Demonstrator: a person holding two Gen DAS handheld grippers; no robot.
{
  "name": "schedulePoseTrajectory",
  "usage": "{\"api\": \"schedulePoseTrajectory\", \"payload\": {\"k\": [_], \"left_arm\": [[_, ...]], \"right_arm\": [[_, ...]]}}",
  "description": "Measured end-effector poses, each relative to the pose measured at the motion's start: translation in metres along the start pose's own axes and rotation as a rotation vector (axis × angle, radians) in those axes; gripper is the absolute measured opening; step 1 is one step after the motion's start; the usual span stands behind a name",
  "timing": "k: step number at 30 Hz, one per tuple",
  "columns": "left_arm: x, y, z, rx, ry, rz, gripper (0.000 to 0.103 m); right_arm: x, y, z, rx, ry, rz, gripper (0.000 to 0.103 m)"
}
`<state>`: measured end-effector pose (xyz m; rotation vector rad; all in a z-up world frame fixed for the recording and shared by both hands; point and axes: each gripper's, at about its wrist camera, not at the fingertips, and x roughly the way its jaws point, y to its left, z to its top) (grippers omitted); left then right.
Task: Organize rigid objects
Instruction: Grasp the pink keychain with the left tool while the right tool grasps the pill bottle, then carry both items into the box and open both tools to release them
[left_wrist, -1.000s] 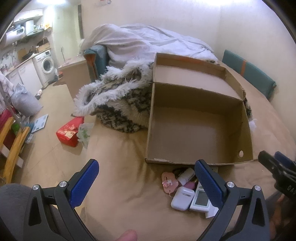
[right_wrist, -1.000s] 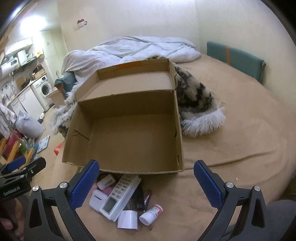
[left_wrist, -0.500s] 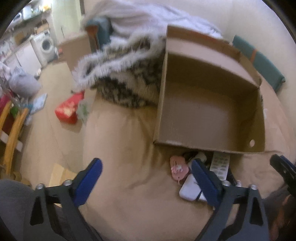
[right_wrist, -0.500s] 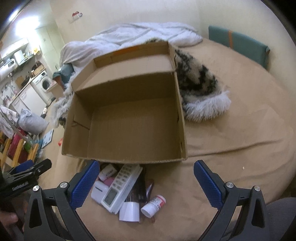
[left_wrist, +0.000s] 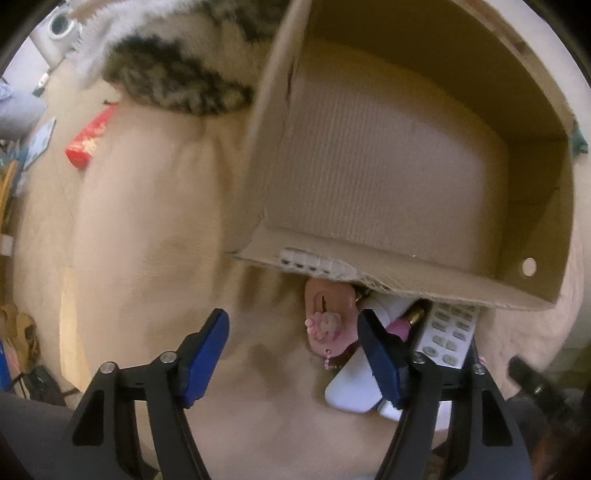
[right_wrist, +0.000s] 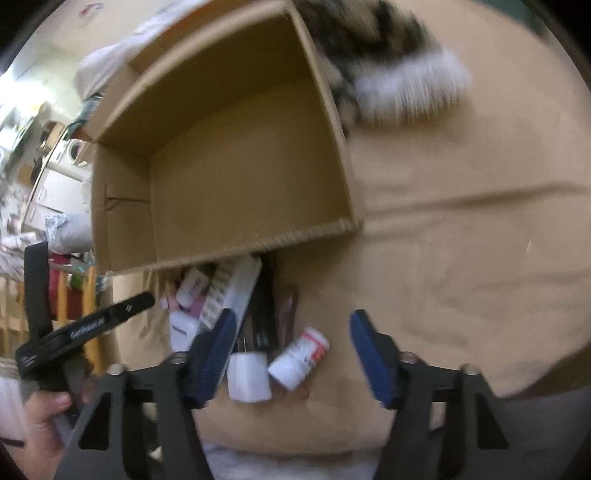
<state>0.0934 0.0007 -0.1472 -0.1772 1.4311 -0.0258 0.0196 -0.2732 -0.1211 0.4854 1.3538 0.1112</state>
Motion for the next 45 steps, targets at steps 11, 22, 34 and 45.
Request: {"api": "schedulePoseTrajectory", "payload": {"k": [11, 22, 34, 45], "left_arm": [[0.048, -0.003, 0.003, -0.036, 0.062, -0.014, 0.061], [0.042, -0.008, 0.003, -0.039, 0.032, -0.023, 0.028], [0.020, 0.008, -0.009, -0.025, -0.062, 0.091, 0.028], [-0.022, 0.007, -0.024, -0.016, -0.108, 0.150, 0.028]], "right_arm": [[0.050, 0.001, -0.012, 0.028, 0.208, 0.001, 0.038], [0.028, 0.009, -0.019, -0.011, 0.099, -0.012, 0.028], [0.003, 0.018, -0.013, -0.074, -0.008, 0.037, 0.028], [-0.016, 0.034, -0.007, -0.119, -0.095, 0.055, 0.028]]}}
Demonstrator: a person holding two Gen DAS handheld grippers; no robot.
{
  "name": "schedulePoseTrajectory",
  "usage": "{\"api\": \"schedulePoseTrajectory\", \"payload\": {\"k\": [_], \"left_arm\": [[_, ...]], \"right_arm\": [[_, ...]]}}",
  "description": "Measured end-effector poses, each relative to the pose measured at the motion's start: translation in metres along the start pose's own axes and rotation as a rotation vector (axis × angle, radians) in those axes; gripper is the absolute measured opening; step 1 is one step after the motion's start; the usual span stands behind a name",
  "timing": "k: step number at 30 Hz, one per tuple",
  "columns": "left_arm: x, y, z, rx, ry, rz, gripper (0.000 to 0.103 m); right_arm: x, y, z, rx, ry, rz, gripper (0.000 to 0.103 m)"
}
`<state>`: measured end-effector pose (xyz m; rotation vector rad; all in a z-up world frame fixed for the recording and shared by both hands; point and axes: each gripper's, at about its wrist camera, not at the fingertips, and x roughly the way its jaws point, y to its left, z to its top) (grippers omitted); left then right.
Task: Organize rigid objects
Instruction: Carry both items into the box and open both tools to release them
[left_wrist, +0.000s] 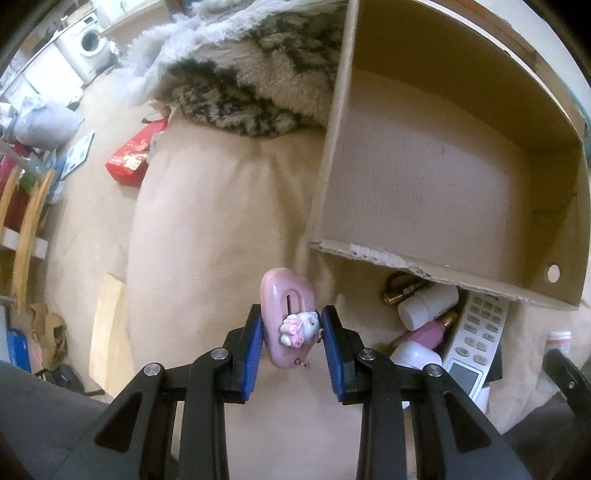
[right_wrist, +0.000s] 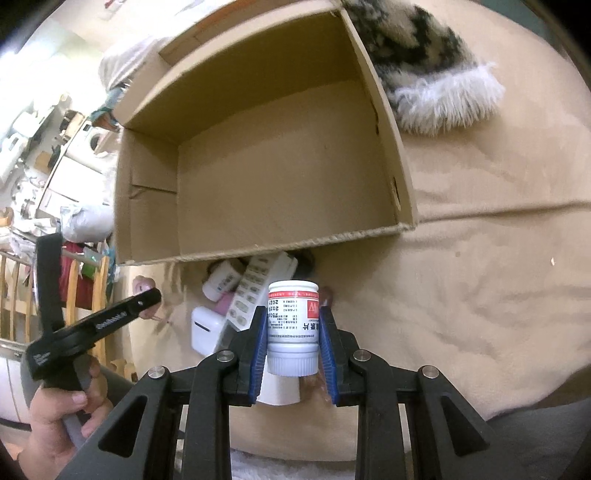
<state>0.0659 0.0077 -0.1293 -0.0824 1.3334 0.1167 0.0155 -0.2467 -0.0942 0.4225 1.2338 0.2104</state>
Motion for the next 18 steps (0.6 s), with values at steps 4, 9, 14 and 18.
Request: {"api": "schedulePoseTrajectory", "payload": {"k": [4, 9, 14, 18], "left_arm": [[-0.016, 0.003, -0.003, 0.013, -0.032, 0.004, 0.028], [-0.046, 0.000, -0.007, 0.025, -0.085, 0.004, 0.028], [-0.086, -0.003, -0.010, 0.051, -0.198, 0.004, 0.028], [-0.114, -0.008, -0.001, 0.073, -0.278, 0.005, 0.028]], "right_arm": [[-0.003, 0.012, 0.002, -0.021, -0.037, 0.008, 0.028], [-0.021, 0.024, 0.006, -0.071, -0.111, 0.032, 0.028], [-0.031, 0.028, 0.011, -0.099, -0.164, 0.022, 0.028], [-0.036, 0.030, 0.021, -0.113, -0.191, 0.015, 0.028]]}}
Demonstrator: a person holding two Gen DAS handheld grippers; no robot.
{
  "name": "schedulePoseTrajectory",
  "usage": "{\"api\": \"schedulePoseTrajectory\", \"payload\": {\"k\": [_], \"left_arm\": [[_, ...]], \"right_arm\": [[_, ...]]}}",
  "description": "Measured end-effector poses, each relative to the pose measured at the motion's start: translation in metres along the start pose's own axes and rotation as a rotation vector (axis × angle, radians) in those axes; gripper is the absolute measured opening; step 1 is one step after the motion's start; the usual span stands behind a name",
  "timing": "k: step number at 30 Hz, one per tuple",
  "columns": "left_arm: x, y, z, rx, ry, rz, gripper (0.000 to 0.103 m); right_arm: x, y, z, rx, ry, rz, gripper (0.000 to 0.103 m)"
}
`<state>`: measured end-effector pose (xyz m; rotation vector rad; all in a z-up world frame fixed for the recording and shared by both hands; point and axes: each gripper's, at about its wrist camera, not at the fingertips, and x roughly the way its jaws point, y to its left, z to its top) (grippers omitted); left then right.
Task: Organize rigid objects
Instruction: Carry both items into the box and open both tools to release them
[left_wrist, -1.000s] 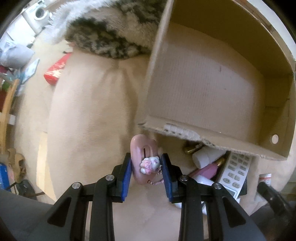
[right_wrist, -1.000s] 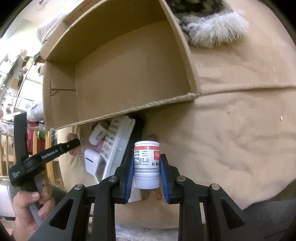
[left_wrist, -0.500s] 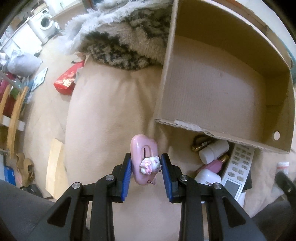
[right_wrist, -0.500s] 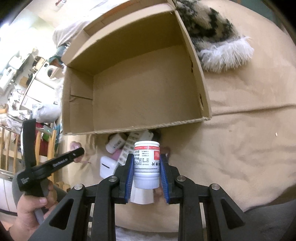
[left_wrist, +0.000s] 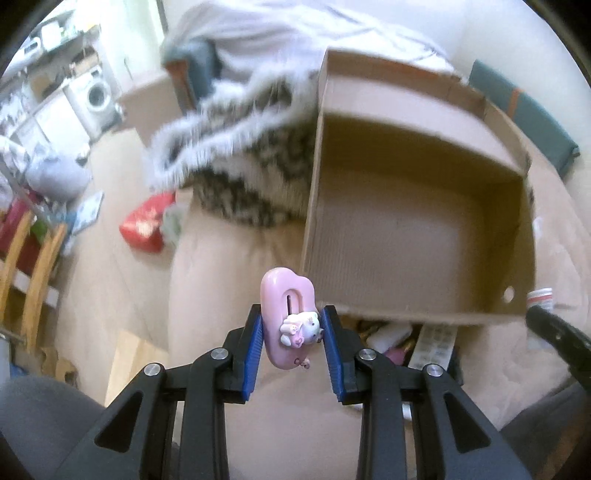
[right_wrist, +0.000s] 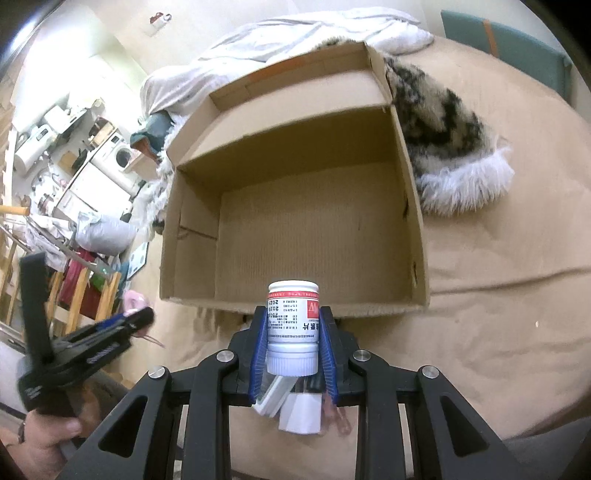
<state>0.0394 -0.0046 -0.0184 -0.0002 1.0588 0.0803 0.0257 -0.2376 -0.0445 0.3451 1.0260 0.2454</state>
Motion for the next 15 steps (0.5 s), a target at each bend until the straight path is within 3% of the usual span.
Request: {"api": "schedulePoseTrajectory", "payload": {"k": [5, 15], "left_arm": [[-0.010, -0.011, 0.027, 0.031, -0.073, 0.002, 0.028], [-0.007, -0.039, 0.077, 0.076, -0.145, -0.033, 0.028]], "right_arm": [[-0.002, 0.001, 0.016, 0.001, -0.028, 0.007, 0.028], [0.013, 0.007, 0.066, -0.040, -0.053, -0.011, 0.028]]}}
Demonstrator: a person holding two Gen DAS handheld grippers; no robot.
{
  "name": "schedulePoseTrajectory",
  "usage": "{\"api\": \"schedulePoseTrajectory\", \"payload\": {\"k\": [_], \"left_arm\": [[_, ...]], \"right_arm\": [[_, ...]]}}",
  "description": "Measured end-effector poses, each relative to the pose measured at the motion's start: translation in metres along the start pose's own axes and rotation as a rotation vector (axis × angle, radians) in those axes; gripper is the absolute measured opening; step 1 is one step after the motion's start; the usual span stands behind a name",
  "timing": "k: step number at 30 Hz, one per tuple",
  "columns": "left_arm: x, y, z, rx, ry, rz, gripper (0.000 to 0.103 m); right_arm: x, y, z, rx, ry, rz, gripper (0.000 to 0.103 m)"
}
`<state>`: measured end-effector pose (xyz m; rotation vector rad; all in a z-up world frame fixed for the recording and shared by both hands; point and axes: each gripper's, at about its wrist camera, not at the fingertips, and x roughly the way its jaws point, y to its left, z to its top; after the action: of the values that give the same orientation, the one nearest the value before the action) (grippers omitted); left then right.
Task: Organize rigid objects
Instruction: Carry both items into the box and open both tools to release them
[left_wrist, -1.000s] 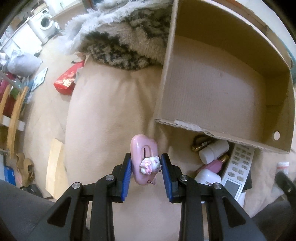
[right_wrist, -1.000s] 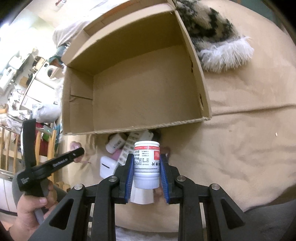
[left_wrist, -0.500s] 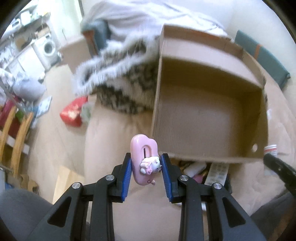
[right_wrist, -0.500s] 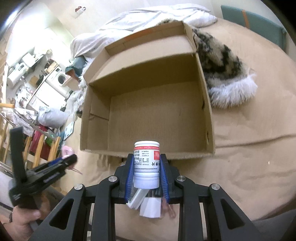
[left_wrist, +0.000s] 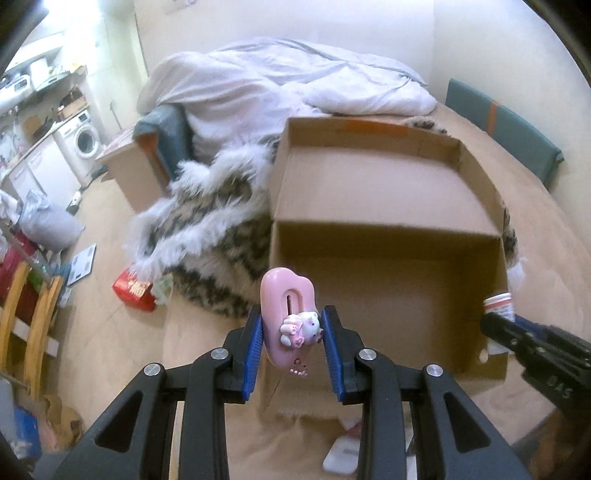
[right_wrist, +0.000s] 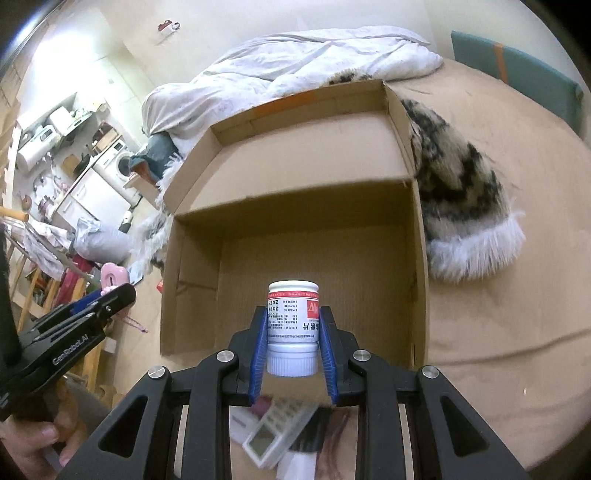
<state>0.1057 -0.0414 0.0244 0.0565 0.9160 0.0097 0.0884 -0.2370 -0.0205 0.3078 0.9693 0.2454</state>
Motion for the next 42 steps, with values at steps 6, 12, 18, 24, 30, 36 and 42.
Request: {"api": "schedulePoseTrajectory", "payload": {"k": [6, 12, 18, 24, 30, 36, 42], "left_arm": [[0.029, -0.020, 0.009, 0.055, 0.010, -0.022, 0.028], [0.068, -0.029, -0.006, 0.090, 0.052, -0.038, 0.028], [0.097, -0.023, -0.019, 0.060, 0.121, -0.077, 0.028], [0.113, -0.027, -0.027, 0.071, 0.168, -0.058, 0.028], [0.127, -0.028, -0.035, 0.085, 0.216, -0.032, 0.028], [0.134, -0.032, -0.040, 0.109, 0.237, -0.019, 0.029], [0.139, -0.029, -0.042, 0.085, 0.255, -0.046, 0.029]], "right_arm": [[0.028, -0.003, 0.020, -0.008, 0.030, -0.021, 0.028], [0.054, -0.005, 0.013, -0.003, 0.088, -0.033, 0.028], [0.074, -0.009, 0.004, -0.003, 0.157, -0.063, 0.028], [0.088, -0.009, -0.007, -0.028, 0.215, -0.107, 0.028], [0.099, -0.009, -0.015, -0.039, 0.256, -0.139, 0.028], [0.100, -0.010, -0.015, -0.028, 0.259, -0.142, 0.028], [0.093, -0.013, -0.009, -0.004, 0.217, -0.105, 0.028]]}}
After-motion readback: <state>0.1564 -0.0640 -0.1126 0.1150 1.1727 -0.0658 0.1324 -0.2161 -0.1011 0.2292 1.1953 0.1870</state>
